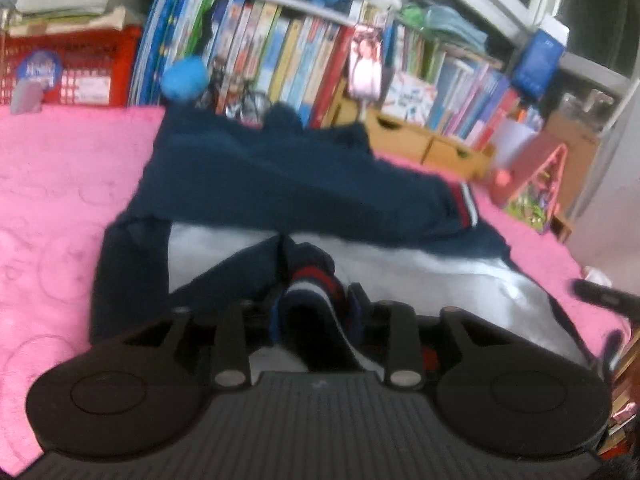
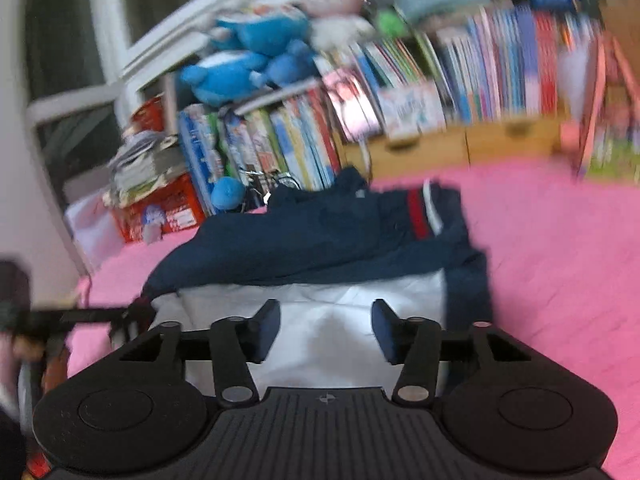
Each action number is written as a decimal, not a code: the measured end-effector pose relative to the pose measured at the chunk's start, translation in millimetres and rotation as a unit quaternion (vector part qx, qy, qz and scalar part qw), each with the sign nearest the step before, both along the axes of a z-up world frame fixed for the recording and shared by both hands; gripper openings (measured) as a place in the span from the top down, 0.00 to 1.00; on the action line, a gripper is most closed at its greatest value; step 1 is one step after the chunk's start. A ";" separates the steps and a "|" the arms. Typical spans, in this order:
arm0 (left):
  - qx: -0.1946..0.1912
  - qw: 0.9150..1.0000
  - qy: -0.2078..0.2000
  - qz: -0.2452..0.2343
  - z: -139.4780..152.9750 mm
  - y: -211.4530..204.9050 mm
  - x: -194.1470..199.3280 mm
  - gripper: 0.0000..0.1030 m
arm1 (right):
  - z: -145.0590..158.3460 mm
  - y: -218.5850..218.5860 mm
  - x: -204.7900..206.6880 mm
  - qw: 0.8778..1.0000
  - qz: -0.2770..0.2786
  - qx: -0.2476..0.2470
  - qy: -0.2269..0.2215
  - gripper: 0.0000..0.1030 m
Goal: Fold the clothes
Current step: 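Fold the hem band over the jacket toward the collar with both grippers, then lay the hem band down and open both grippers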
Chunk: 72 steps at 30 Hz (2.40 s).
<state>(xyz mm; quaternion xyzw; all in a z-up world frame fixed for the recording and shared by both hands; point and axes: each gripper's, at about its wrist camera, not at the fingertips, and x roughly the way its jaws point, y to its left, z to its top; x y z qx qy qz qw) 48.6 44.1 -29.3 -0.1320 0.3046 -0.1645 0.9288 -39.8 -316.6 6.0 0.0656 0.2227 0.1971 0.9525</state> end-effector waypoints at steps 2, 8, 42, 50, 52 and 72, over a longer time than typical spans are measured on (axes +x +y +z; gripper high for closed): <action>-0.006 1.000 0.005 -0.001 -6.2 -0.1 6.1 0.67 | 9.2 -1.4 -27.1 0.997 0.041 -0.049 -0.035 0.26; -0.008 1.000 -0.012 -0.007 -14.4 -1.3 5.4 0.66 | 8.5 4.8 -76.8 0.964 0.135 -0.217 -0.076 0.05; 0.049 0.994 -0.102 -0.009 41.9 19.6 0.3 0.28 | -57.3 -6.3 95.9 0.988 -0.103 -0.075 0.082 0.45; 0.122 0.990 -0.063 -0.019 32.3 -6.1 68.7 0.19 | -56.8 -0.6 88.2 0.988 -0.097 -0.091 0.076 0.41; 0.150 0.988 -0.037 -0.013 22.1 -11.1 82.4 0.19 | -57.4 -0.3 85.2 0.988 -0.097 -0.095 0.073 0.41; 0.177 0.984 -0.005 0.003 3.4 -17.8 74.0 0.23 | -59.8 -5.8 88.9 0.989 -0.087 -0.088 0.077 0.27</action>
